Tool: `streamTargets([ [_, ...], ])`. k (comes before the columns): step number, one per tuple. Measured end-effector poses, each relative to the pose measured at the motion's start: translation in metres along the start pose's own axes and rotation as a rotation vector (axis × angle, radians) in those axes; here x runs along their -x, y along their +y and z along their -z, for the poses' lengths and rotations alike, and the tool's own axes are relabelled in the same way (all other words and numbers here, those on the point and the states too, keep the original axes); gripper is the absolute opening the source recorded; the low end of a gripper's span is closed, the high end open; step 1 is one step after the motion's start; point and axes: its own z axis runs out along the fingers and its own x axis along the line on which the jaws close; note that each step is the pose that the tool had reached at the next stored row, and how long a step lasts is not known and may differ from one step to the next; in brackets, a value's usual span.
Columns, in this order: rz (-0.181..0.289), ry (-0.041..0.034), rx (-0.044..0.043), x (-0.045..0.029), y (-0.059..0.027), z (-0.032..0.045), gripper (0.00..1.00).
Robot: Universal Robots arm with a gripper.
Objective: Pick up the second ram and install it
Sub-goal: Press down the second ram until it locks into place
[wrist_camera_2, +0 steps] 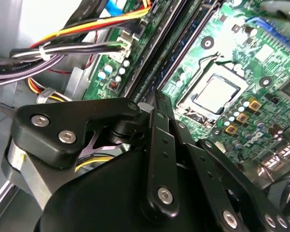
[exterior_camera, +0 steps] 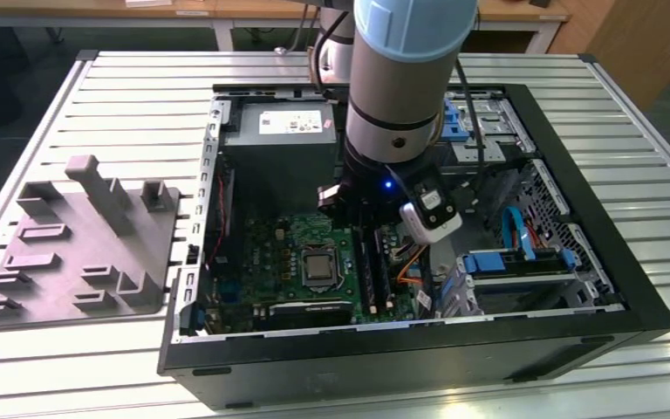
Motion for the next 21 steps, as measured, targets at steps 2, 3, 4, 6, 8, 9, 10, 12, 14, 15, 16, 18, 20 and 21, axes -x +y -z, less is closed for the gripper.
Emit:
streamTargets([
  [2,0.0,0.0,0.0006,0.0,0.0023,-0.0002,0.1],
  [3,0.0,0.0,0.001,-0.0001,0.0034,-0.0004,0.1],
  [4,0.0,0.0001,0.0014,-0.0001,0.0044,-0.0004,0.1],
  [6,0.0,0.0001,0.0024,-0.0001,0.0067,-0.0007,0.1],
  [8,0.0,0.0001,0.0032,-0.0002,0.009,-0.0009,0.1],
  [9,0.0,0.0001,0.0035,-0.0002,0.01,-0.001,0.1],
  [10,0.0,0.0001,0.0035,-0.0002,0.0108,-0.001,0.1],
  [12,0.0,0.0001,0.0034,-0.0002,0.0108,-0.001,0.1],
  [14,0.0,0.0001,0.0035,-0.0002,0.0109,-0.001,0.1],
  [15,0.0,0.0001,0.0034,-0.0002,0.0112,-0.001,0.1],
  [16,0.0,0.0001,0.0035,-0.0003,0.0121,-0.0011,0.1],
  [18,0.0,0.0001,0.0034,-0.0003,0.0147,-0.0013,0.1],
  [20,0.0,0.0001,0.0033,-0.0004,0.0173,-0.0014,0.1],
  [21,0.0,0.0001,0.0034,-0.0004,0.0183,-0.0015,0.1],
])
